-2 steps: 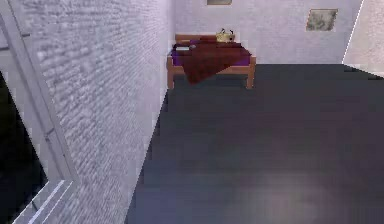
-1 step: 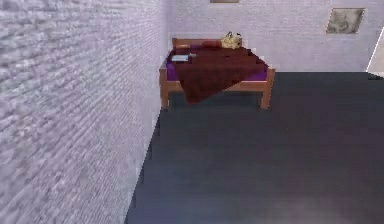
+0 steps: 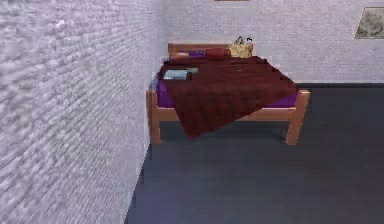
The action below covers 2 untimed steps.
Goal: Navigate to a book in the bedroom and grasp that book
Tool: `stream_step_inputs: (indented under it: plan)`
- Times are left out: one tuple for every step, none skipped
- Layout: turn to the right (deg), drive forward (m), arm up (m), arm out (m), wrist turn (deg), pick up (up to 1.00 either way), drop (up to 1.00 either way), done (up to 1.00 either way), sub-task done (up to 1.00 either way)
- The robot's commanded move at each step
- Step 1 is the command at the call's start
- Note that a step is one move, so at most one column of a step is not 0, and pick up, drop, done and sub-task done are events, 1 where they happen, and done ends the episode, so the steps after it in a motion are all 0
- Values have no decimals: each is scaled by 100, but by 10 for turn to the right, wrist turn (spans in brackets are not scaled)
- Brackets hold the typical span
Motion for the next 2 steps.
stream_step_inputs:
  plan:
    - [0, 100, 0, 0, 0, 0, 0, 0, 0]
    - [0, 35, 0, 0, 0, 0, 0, 0, 0]
